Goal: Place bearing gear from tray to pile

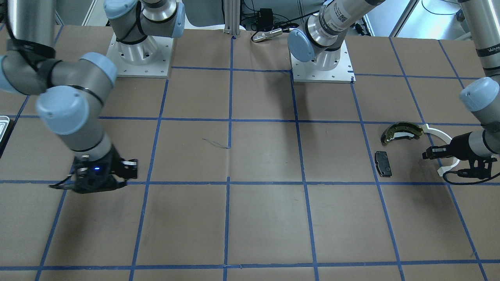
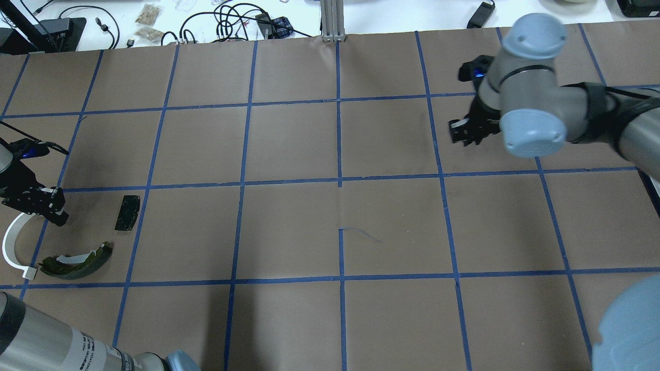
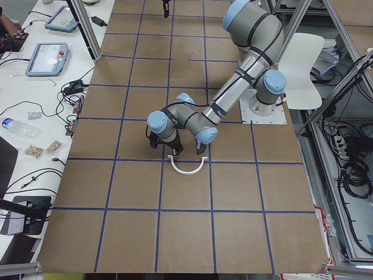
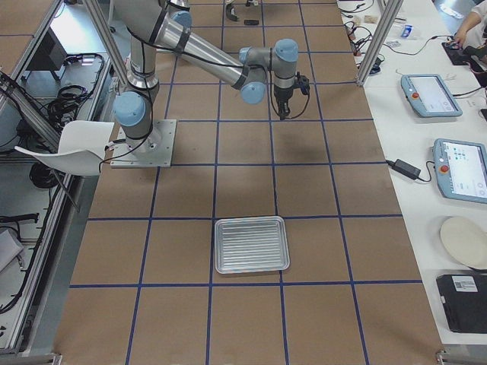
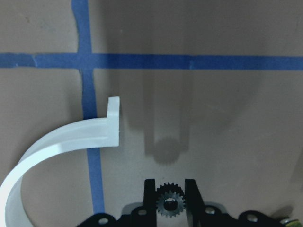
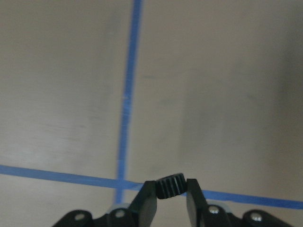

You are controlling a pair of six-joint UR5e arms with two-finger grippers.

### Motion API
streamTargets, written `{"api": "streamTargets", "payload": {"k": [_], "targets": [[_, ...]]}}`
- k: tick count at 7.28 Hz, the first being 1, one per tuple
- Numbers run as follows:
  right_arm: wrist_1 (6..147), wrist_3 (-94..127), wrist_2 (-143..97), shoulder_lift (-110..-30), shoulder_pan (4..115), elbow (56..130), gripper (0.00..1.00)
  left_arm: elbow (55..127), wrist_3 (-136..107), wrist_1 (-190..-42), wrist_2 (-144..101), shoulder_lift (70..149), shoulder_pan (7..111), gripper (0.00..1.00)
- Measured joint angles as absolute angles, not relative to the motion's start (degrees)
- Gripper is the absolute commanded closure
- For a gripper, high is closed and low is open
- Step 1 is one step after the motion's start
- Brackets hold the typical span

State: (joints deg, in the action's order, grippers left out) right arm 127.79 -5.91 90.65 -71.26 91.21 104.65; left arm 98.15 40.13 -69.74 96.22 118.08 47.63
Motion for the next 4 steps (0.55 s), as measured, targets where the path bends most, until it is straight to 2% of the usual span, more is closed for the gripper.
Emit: {"api": "streamTargets", "payload": {"k": [1,2,3,4], "targets": [[128.86,4.68,90.58,-70.0,99.48,104.28,0.88,98.82,39.9,-69.44,96.18,118.21,47.7,0.12],[130.87,13.84,90.49,-68.15,106.49,103.82,0.85,99.25,39.6,-69.16,96.16,118.11,47.71,0.0],[133.11,19.86,89.57,-65.83,111.73,103.58,0.53,99.39,39.51,-69.01,96.19,117.84,47.76,0.0],[135.22,22.85,87.58,-63.96,115.11,103.55,0.04,99.23,39.45,-69.01,96.24,117.45,47.84,0.0]]}}
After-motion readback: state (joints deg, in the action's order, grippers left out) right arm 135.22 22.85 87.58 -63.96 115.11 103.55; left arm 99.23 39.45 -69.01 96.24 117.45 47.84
